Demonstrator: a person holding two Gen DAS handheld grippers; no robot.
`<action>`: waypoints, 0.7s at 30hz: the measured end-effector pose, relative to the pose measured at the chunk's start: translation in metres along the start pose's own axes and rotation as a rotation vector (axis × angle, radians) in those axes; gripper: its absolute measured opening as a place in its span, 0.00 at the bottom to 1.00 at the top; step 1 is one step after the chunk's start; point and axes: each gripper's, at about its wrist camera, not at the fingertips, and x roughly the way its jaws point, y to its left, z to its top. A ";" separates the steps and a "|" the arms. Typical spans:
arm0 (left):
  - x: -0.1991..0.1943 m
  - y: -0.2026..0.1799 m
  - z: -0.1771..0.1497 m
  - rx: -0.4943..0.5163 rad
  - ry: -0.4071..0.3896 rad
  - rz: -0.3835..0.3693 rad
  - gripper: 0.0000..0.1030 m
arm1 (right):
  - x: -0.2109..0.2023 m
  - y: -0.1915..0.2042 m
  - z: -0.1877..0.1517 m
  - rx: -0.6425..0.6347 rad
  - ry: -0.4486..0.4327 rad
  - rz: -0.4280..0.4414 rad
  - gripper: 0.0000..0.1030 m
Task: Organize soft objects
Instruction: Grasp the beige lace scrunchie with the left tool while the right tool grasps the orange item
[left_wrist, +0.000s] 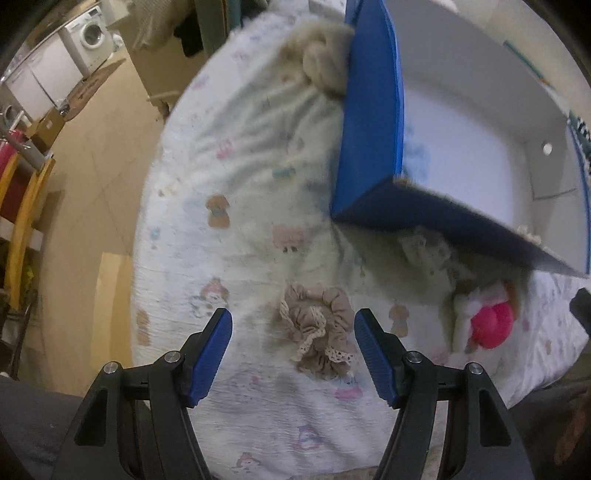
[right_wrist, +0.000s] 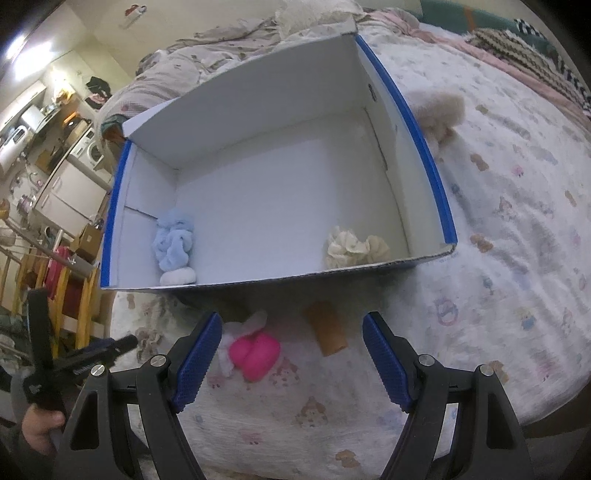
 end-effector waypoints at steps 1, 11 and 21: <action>0.004 -0.002 0.000 0.004 0.014 0.005 0.64 | 0.002 -0.003 0.000 0.011 0.009 -0.004 0.81; 0.035 -0.014 0.003 0.013 0.096 0.001 0.64 | 0.053 -0.021 0.006 0.096 0.169 -0.020 0.81; 0.064 -0.023 0.010 0.014 0.169 0.003 0.41 | 0.098 -0.010 0.003 -0.005 0.282 -0.148 0.55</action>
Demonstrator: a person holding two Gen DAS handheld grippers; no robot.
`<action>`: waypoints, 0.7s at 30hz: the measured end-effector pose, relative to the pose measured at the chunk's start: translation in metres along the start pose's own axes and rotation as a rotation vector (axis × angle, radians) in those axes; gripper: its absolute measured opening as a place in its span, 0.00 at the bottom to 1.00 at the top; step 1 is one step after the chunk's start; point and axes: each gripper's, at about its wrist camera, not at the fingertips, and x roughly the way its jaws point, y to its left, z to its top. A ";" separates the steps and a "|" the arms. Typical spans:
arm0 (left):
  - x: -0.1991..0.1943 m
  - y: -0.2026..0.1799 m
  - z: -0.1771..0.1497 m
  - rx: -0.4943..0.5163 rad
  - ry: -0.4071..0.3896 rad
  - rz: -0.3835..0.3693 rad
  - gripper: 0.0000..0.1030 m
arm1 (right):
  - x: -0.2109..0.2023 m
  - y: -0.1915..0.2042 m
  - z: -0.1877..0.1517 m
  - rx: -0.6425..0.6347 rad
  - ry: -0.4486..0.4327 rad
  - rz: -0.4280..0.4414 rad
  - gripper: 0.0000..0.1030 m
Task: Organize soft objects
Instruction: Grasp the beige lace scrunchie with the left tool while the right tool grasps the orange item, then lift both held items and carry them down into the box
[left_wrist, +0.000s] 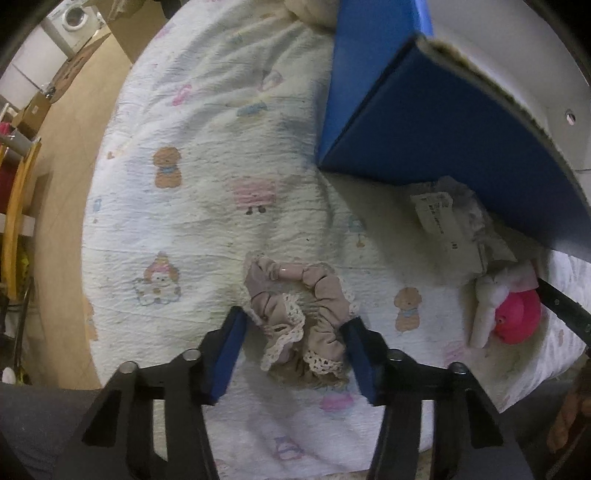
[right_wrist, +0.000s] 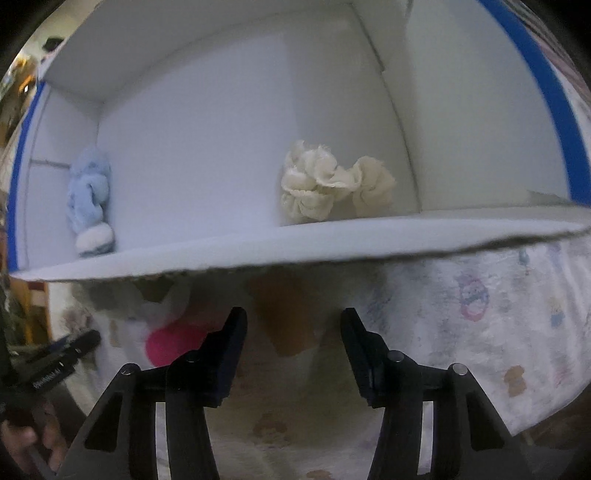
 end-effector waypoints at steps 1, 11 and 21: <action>0.001 -0.002 0.001 0.008 0.001 0.001 0.33 | 0.002 0.001 0.000 -0.003 0.005 -0.008 0.55; -0.001 -0.029 0.004 0.068 -0.032 0.015 0.10 | 0.014 0.021 -0.010 -0.096 0.003 -0.050 0.08; -0.029 -0.011 0.002 0.020 -0.111 0.074 0.10 | -0.001 0.016 -0.014 -0.059 -0.048 -0.026 0.07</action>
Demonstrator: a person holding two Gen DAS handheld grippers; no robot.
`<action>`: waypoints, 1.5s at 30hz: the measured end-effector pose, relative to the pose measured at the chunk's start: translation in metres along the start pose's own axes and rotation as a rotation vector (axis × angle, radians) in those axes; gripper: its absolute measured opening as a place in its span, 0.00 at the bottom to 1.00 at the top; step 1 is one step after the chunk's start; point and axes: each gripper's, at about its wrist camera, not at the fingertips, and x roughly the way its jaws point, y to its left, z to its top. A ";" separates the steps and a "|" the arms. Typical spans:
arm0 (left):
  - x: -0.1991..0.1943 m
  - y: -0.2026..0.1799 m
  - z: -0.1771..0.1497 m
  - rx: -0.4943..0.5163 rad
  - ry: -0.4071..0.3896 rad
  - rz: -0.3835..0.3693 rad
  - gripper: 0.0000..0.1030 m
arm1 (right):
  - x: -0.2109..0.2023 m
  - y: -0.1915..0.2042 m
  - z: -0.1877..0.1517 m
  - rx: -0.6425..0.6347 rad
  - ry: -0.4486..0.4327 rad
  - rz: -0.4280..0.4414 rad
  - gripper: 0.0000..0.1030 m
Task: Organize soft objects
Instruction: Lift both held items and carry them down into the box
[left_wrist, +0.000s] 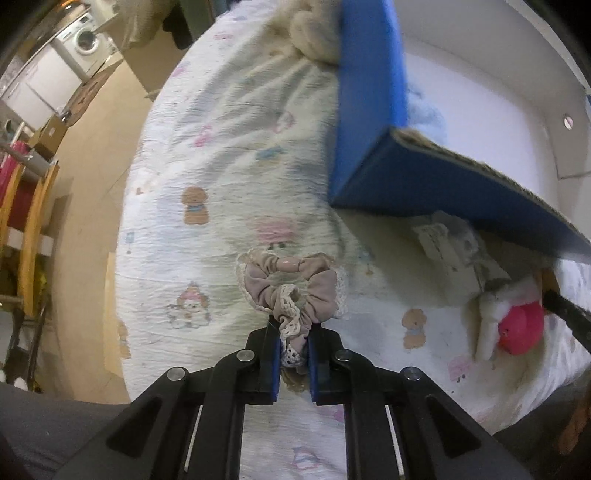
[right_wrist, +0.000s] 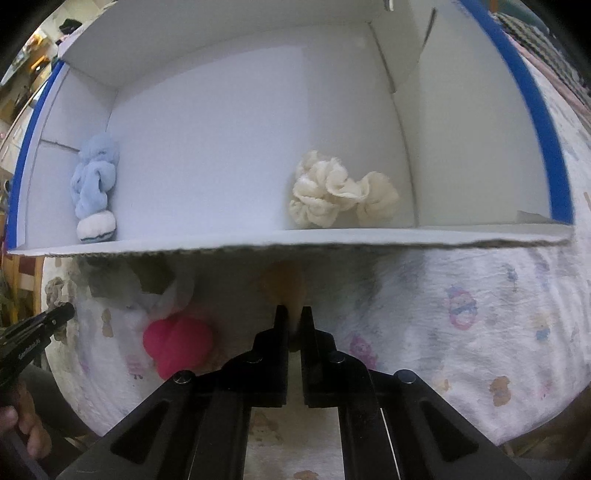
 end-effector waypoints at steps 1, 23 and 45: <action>-0.001 0.002 0.000 -0.006 -0.001 -0.002 0.10 | -0.001 -0.002 0.001 0.003 -0.002 0.004 0.07; -0.047 0.013 -0.019 0.005 -0.142 -0.026 0.10 | -0.052 -0.021 -0.016 -0.020 -0.088 0.051 0.07; -0.159 -0.003 -0.024 0.065 -0.440 -0.212 0.10 | -0.132 0.011 -0.021 -0.067 -0.272 0.269 0.07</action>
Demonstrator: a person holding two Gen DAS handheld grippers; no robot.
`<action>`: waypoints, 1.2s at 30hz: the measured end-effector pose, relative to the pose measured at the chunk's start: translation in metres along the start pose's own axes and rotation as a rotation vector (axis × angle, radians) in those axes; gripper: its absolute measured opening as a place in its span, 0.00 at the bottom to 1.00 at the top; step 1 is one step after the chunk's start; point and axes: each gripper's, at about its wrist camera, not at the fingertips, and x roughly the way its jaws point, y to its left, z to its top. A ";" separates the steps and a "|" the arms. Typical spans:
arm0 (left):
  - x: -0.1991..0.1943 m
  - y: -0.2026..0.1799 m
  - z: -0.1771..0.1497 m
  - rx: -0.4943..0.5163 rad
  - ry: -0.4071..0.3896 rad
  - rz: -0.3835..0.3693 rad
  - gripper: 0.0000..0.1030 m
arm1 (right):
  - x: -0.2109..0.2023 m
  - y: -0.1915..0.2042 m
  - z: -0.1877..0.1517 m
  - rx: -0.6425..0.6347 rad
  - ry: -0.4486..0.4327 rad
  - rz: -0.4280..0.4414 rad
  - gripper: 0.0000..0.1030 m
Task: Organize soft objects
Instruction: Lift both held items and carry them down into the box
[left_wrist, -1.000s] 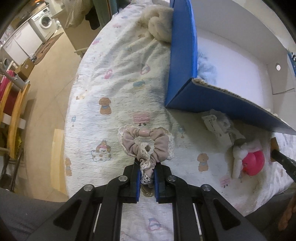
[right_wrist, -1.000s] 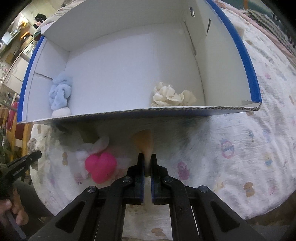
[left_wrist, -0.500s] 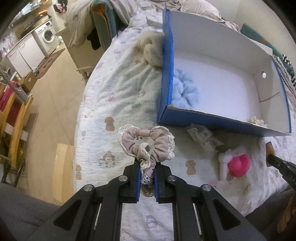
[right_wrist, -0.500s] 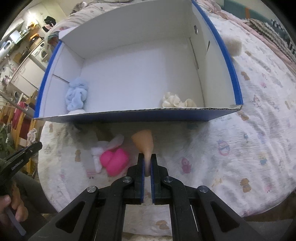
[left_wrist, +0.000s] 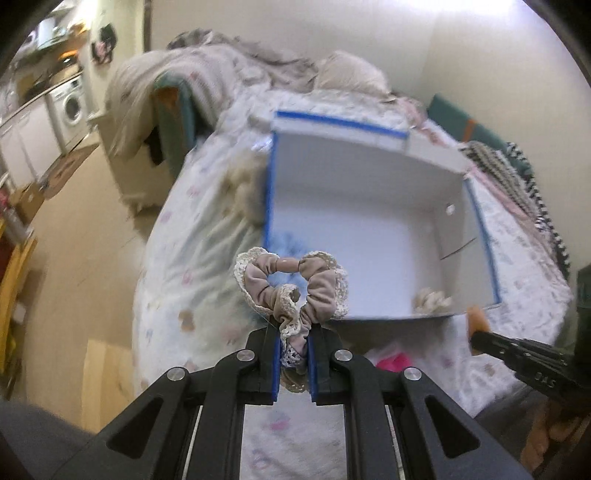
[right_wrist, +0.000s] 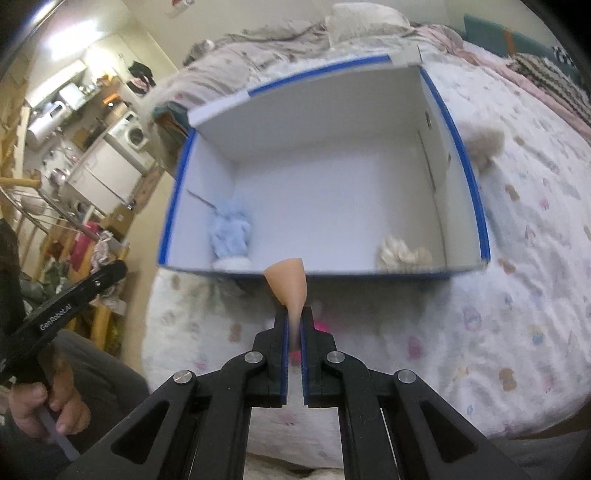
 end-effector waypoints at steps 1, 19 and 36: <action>-0.002 -0.003 0.005 0.008 -0.009 -0.018 0.10 | -0.003 0.001 0.005 -0.005 -0.007 0.003 0.07; 0.059 -0.038 0.069 0.068 0.040 -0.025 0.10 | 0.024 0.007 0.084 -0.068 -0.033 -0.012 0.07; 0.148 -0.052 0.063 0.116 0.105 0.007 0.10 | 0.095 -0.032 0.089 0.016 0.075 -0.050 0.07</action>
